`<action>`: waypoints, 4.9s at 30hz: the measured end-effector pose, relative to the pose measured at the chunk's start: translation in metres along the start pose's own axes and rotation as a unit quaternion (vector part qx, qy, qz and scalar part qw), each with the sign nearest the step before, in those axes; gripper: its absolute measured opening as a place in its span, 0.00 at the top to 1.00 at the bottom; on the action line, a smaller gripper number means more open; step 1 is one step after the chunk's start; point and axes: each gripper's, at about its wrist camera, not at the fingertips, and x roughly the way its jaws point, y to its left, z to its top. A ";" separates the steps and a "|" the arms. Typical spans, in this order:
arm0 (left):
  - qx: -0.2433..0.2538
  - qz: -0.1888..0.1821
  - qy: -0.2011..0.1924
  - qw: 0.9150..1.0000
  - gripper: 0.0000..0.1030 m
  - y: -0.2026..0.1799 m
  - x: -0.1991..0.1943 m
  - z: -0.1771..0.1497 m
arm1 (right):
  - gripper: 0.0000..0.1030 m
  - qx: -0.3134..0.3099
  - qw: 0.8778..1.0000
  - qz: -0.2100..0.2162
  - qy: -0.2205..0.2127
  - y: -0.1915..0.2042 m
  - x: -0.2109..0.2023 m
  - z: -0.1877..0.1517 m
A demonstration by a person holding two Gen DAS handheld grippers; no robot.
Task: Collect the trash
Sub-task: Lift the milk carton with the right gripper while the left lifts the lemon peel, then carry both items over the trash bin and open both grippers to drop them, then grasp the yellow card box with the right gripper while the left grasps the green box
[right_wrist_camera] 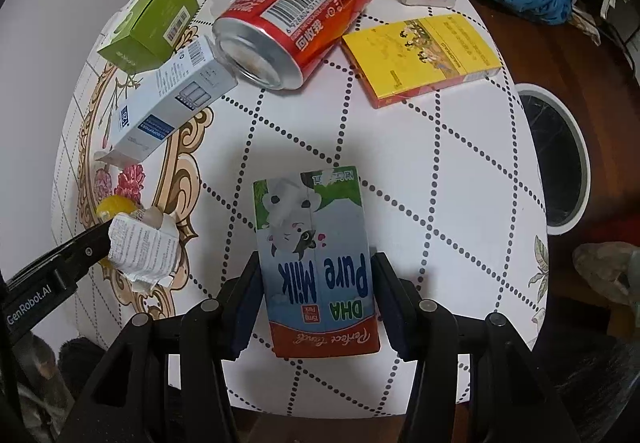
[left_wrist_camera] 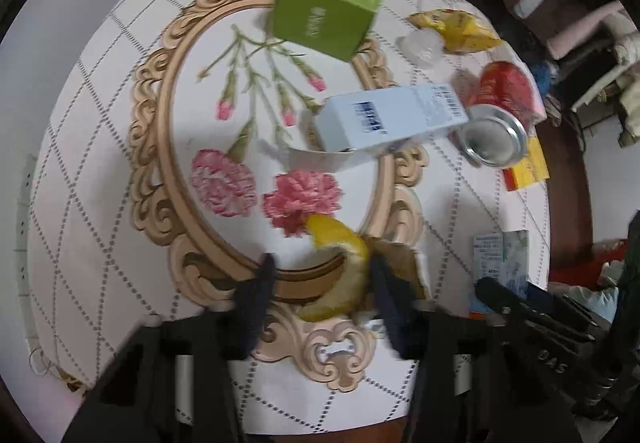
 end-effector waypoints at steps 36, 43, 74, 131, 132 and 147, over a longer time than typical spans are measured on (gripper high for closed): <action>0.114 0.031 -0.161 0.980 0.94 -0.168 -0.106 0.016 | 0.48 0.059 0.987 0.049 -0.140 -0.136 -0.148 0.025; 0.134 -0.035 -0.106 0.985 0.94 -0.283 -0.034 0.024 | 0.48 0.077 0.991 -0.010 -0.109 -0.280 -0.131 0.040; 0.213 0.027 0.019 0.977 0.08 -0.415 0.139 0.046 | 0.05 0.216 0.976 -0.017 -0.031 -0.453 0.027 0.057; 0.035 0.189 -0.092 0.977 0.06 -0.025 -0.027 0.137 | 0.05 0.327 0.944 -0.040 -0.034 -0.121 0.012 0.137; 0.047 0.182 -0.088 0.978 0.06 -0.029 -0.024 0.144 | 0.06 0.319 0.946 -0.056 -0.034 -0.116 0.013 0.138; 0.121 0.155 -0.024 0.980 0.30 -0.044 0.030 0.186 | 0.32 0.101 0.992 -0.067 0.030 -0.099 0.006 0.129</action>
